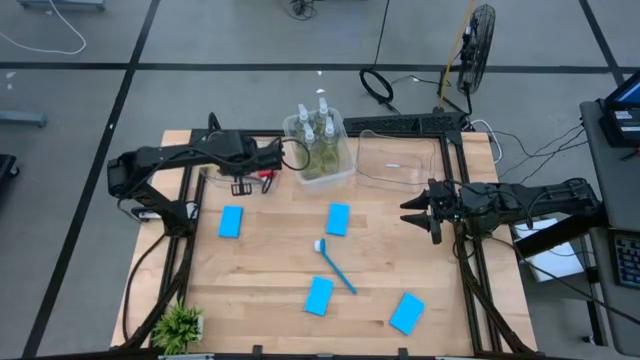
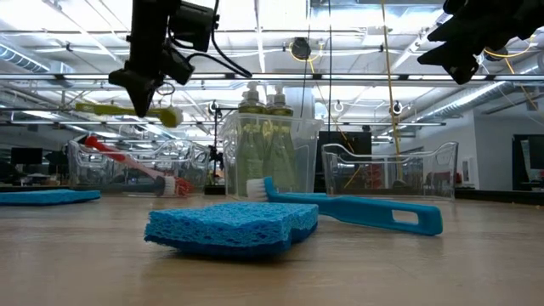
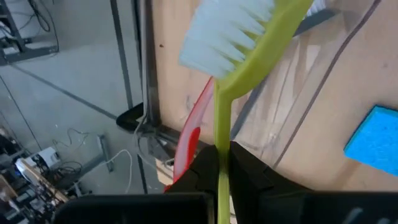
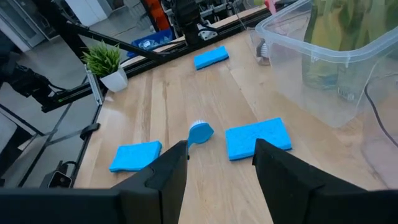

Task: Pick & Place Kitchen Sink Supplies
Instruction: Put the green dish brush into the left transparent bin

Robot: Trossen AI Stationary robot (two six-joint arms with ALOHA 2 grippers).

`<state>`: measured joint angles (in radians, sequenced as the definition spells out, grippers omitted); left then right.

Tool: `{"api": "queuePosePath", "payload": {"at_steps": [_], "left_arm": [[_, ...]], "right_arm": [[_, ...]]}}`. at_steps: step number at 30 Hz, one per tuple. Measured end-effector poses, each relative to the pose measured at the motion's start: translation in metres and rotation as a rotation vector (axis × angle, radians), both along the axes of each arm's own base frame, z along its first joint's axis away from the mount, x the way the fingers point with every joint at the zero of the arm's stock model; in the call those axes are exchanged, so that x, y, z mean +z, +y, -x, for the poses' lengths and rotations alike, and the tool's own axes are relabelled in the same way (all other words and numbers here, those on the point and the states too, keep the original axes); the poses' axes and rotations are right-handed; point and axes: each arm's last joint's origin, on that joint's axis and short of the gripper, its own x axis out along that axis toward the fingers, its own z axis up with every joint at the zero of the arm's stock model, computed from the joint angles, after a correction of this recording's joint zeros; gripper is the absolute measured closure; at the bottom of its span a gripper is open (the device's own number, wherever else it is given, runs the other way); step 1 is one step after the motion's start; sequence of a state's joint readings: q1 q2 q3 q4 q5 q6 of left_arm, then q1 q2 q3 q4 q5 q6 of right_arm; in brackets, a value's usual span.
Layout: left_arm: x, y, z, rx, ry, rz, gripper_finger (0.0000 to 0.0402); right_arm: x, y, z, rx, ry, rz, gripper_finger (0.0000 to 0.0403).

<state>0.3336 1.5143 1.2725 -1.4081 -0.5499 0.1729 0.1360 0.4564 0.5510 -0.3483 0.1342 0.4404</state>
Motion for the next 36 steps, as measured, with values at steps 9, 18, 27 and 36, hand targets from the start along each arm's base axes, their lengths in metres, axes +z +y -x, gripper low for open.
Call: {"api": "queuePosePath", "payload": {"at_steps": [9, 18, 27, 36], "left_arm": [[-0.019, 0.009, 0.000, -0.070, 0.010, 0.009, 0.0386], [-0.039, 0.018, 0.006, -0.082, 0.016, 0.067, 0.0386], [-0.056, 0.025, 0.009, -0.125, -0.004, 0.102, 0.0386], [-0.068, 0.034, 0.013, -0.133, -0.029, 0.112, 0.0382]], "right_arm": [[0.003, 0.000, -0.001, 0.005, -0.032, 0.012, 0.0232], [0.003, 0.000, -0.001, 0.005, -0.032, 0.010, 0.0232], [0.003, 0.000, -0.001, 0.005, -0.038, 0.009, 0.0232], [0.006, 0.000, -0.002, 0.005, -0.060, 0.006, 0.0232]]}}
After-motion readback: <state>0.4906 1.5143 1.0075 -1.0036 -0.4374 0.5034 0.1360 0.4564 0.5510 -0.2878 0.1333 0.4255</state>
